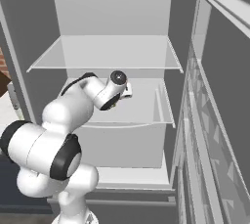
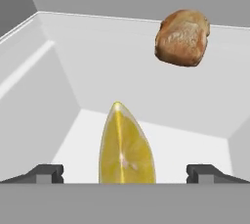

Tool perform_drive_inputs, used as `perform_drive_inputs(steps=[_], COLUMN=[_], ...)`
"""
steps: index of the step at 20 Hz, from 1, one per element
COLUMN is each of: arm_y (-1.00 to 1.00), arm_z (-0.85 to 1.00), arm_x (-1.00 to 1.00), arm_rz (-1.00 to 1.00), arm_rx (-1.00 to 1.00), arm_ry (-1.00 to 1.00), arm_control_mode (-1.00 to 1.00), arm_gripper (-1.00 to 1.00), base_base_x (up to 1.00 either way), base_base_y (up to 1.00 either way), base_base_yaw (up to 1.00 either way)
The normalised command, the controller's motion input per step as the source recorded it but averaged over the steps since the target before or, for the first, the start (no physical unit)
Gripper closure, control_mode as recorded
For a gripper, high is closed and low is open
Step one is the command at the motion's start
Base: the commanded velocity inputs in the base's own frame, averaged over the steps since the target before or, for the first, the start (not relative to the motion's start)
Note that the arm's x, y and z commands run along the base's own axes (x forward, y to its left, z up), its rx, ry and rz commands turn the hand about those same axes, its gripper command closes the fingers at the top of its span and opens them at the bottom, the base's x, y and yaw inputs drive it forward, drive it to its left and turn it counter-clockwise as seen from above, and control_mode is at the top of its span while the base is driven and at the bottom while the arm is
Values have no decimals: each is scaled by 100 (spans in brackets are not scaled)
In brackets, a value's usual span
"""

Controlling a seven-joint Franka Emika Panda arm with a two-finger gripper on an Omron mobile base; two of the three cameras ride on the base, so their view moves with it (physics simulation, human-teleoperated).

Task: Grab a lemon wedge from the fridge and one ice cube from the ice bowl, and put them in the glass of lemonade.

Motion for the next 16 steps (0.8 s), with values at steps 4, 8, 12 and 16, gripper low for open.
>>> perform_drive_inputs(steps=[4,8,12,16], arm_y=[0,0,0,0], arm_z=[-21,-9,-18,-26], arm_x=[23,17,8,0], arm_rz=[0,0,0,0], arm_rx=[0,0,0,0], arm_ry=[0,0,0,0], arm_control_mode=[-100,-100,-100,-100], arm_gripper=[-100,-100,-100,-100], base_base_x=[0,0,0,0], base_base_y=[0,0,0,0], base_base_yaw=[0,0,0,0])
